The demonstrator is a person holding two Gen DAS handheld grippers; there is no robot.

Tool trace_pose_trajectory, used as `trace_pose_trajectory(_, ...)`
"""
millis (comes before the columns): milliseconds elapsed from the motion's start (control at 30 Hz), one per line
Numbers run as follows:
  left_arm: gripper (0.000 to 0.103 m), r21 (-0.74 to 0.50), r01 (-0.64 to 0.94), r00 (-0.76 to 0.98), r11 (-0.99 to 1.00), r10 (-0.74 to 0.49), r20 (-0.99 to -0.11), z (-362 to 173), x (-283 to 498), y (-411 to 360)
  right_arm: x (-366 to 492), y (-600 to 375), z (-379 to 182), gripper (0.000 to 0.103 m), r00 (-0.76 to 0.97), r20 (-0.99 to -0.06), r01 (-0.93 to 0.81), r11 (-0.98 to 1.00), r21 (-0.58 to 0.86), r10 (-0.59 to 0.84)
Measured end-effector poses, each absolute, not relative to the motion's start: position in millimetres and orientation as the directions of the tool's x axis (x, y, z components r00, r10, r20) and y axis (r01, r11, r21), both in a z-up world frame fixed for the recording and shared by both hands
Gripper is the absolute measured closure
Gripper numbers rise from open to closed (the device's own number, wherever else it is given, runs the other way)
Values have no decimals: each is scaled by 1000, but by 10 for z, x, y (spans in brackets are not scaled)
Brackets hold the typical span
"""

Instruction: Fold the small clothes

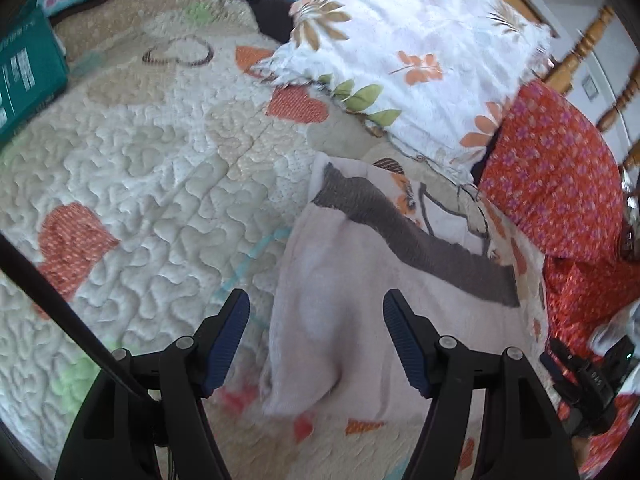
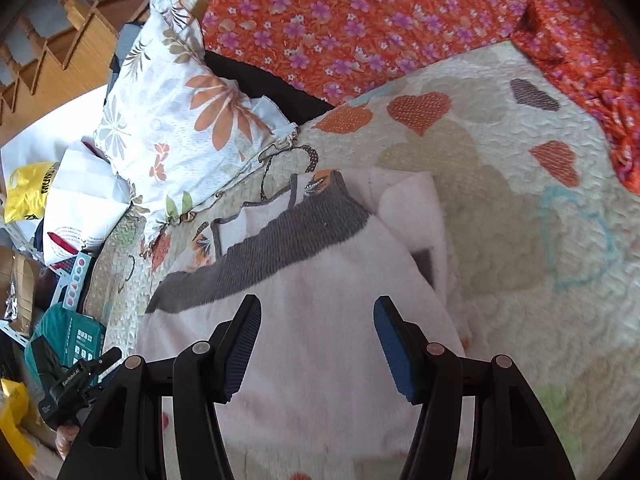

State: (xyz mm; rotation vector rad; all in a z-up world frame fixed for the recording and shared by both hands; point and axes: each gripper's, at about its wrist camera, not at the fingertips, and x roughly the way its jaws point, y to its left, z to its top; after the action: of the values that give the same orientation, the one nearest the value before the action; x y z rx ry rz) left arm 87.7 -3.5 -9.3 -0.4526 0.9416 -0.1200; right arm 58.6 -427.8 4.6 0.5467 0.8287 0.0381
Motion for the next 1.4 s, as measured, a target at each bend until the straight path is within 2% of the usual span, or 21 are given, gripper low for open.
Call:
trace_pose_trajectory(100,32,-362,-54,612,931,-255,-748,37,716,-110,362,-4224,93,39,681,-693,172,869,465,235)
trace_pose_trajectory(267,32,-310,-38,585,950,-231,-778,14,662,-184,121,-4131,7,39,613,-724,150,853,500,317)
trace_pose_trajectory(400,32,-238,-15,513,971,-197,-835,-193,755,-340,53,-4054,-62,39,587,-768,135,904,407,258)
trace_pose_trajectory(600,31,-97,-22,439,995,-78,-895,-556,887,-405,64,-4120,-218,39,557,-788,159,897,412,263)
trace_pose_trajectory(700,29,-135,-57,420,989,-99,-902,-594,898,-287,61,-4155,-231,39,548,-791,164,893,419,270)
trace_pose_trajectory(833,29,-75,-118,456,990,-13,-890,-497,837,-107,43,-4167,-218,39,546,-792,166,891,422,273)
trace_pose_trajectory(967,29,-182,-174,492,968,-74,-867,-353,726,146,13,-4142,-184,39,552,-787,158,892,424,276)
trace_pose_trajectory(1067,29,-226,-162,542,961,-105,-834,-171,569,179,-18,-4114,-179,39,553,-787,156,894,420,273)
trace_pose_trajectory(1200,29,-206,-102,588,973,-108,-802,-27,400,34,-74,-4079,-184,38,558,-793,158,907,391,245)
trace_pose_trajectory(1300,29,-208,-72,593,976,-126,-795,-33,370,-60,-104,-4086,-227,37,554,-810,180,923,341,192)
trace_pose_trajectory(1400,29,-216,-68,595,974,-134,-793,-57,420,-94,-94,-4160,-327,37,532,-823,207,912,355,200)
